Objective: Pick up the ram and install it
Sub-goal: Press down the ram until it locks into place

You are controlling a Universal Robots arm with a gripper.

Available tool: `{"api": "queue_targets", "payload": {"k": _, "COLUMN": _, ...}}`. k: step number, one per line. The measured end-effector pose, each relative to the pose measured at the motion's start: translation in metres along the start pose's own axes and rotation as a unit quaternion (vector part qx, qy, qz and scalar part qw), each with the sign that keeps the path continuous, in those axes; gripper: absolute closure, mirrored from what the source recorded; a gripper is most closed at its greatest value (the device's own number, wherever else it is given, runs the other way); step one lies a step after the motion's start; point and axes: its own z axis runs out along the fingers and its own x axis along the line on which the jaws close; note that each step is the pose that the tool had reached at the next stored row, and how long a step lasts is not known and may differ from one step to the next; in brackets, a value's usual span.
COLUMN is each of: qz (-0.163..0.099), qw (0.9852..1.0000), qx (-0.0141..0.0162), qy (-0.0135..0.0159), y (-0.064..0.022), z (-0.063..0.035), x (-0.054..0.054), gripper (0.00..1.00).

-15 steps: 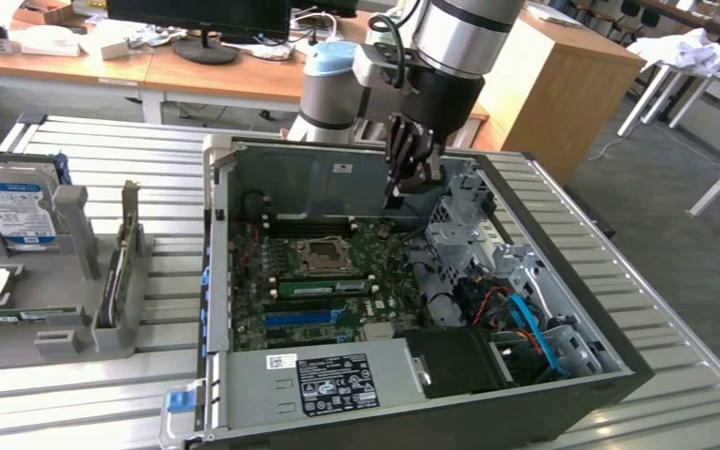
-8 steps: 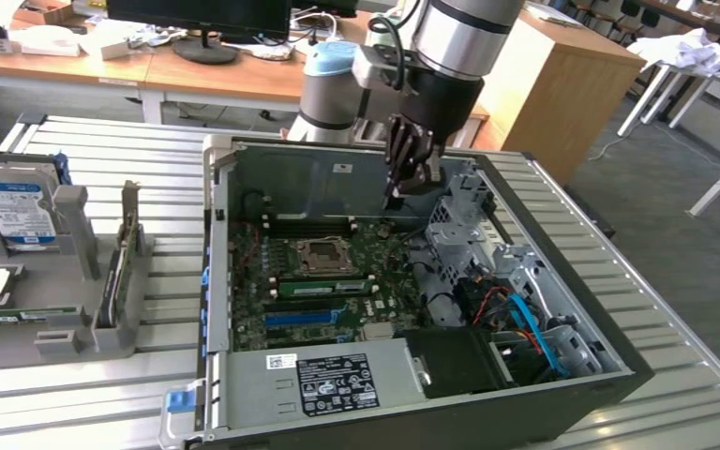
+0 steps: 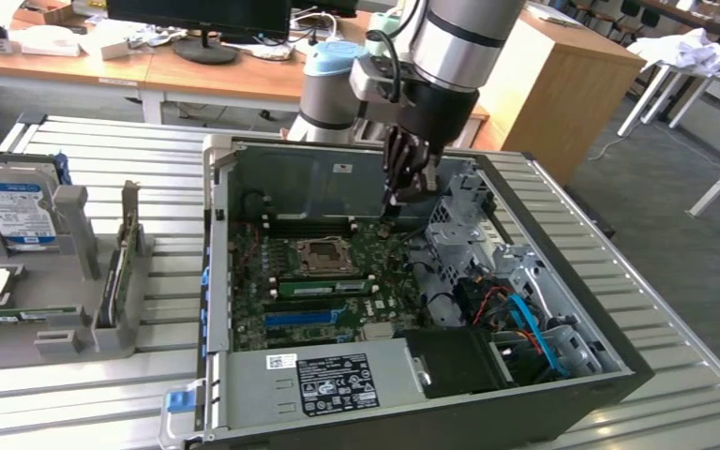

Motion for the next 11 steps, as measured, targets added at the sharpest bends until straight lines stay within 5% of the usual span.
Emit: {"api": "queue_targets", "payload": {"k": 11, "qz": 0.000, "qw": 1.0000, "qx": 0.0002, "qy": 0.0000, "y": -0.0010, "z": 0.0197, "x": 0.000, "gripper": 0.89}}
